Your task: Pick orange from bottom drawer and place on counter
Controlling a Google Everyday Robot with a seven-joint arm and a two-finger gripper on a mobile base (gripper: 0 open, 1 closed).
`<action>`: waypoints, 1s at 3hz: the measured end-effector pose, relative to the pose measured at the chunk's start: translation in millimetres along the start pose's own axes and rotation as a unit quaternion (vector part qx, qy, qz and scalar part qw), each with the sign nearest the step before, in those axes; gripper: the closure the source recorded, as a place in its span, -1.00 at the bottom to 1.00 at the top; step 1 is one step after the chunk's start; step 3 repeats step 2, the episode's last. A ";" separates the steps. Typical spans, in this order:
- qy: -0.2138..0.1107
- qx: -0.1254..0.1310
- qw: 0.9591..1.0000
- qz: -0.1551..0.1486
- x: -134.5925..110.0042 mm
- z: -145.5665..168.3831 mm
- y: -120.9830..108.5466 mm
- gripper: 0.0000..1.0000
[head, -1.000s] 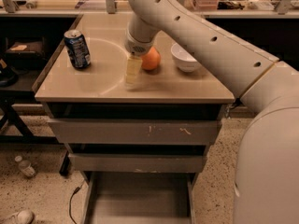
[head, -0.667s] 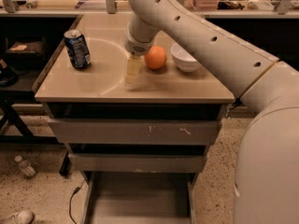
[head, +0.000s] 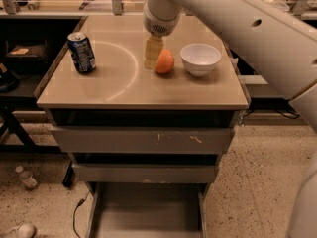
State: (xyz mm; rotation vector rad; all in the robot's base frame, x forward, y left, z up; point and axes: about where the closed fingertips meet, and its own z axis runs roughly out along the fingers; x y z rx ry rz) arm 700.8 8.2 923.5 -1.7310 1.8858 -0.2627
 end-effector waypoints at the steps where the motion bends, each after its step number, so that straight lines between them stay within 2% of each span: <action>1: 0.074 0.082 0.992 0.059 45.5 -107.4 -15.9 -1.00; 2: 0.074 0.109 0.989 0.068 39.7 -144.9 -18.0 -1.00; 3: 0.074 0.109 0.989 0.068 39.7 -144.9 -18.0 -1.00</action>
Offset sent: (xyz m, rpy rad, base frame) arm -0.0363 -0.0620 0.0732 -0.0596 -0.0964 -0.1883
